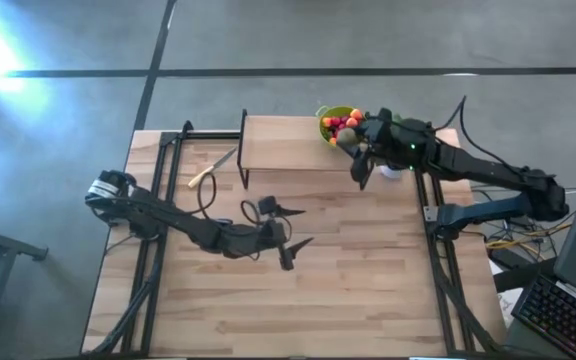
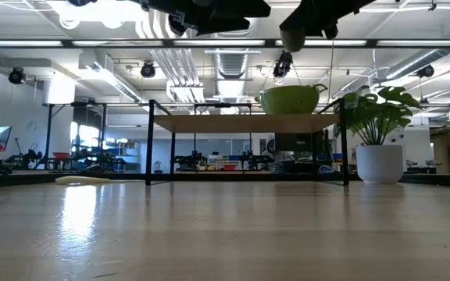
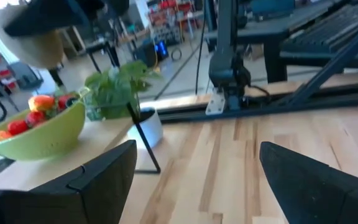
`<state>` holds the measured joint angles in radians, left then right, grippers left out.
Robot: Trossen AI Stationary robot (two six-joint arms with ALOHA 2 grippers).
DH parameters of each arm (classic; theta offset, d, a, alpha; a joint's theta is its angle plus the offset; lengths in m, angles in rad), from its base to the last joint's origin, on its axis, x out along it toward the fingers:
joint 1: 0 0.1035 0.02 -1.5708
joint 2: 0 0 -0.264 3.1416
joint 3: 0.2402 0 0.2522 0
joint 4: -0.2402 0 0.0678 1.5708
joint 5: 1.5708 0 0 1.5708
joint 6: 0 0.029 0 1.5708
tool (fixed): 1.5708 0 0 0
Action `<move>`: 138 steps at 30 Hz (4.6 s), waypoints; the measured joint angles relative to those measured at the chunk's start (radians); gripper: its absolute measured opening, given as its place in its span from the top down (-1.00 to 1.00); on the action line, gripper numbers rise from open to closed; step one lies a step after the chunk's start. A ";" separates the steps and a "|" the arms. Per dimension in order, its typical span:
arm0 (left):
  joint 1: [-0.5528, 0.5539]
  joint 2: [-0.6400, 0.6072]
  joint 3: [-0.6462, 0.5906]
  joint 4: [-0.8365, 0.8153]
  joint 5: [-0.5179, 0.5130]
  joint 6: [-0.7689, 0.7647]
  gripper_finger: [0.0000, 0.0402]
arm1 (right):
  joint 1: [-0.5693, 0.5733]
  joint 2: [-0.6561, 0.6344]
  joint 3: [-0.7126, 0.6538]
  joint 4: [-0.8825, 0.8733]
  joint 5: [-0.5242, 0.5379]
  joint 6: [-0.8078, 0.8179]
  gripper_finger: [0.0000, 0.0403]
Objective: Build produce basket
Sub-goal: Put the kiwi into the green basket, then put the yellow knife on the shelf
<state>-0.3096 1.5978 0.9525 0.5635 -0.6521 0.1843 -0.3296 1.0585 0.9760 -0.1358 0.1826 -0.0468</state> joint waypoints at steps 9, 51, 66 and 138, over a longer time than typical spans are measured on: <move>-0.001 -0.020 -0.042 0.064 0.001 0.028 -0.71 | -0.104 0.103 0.000 0.033 -0.035 0.000 -0.07; 0.000 -0.028 -0.042 0.037 0.001 -0.027 -0.71 | -0.205 0.171 0.080 0.046 -0.052 0.007 -0.56; 0.000 -0.028 -0.042 -0.002 -0.001 -0.001 -0.71 | 0.043 0.143 0.393 -0.547 -0.053 0.016 0.23; 0.005 -0.409 -0.015 -1.130 -0.284 -0.745 -0.71 | 0.407 -0.833 -0.814 -0.017 -0.076 0.069 0.96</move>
<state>-0.3046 1.1887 0.9377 -0.5665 -0.9362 -0.5612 0.0776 0.2256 0.1623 -0.1524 0.1070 0.0222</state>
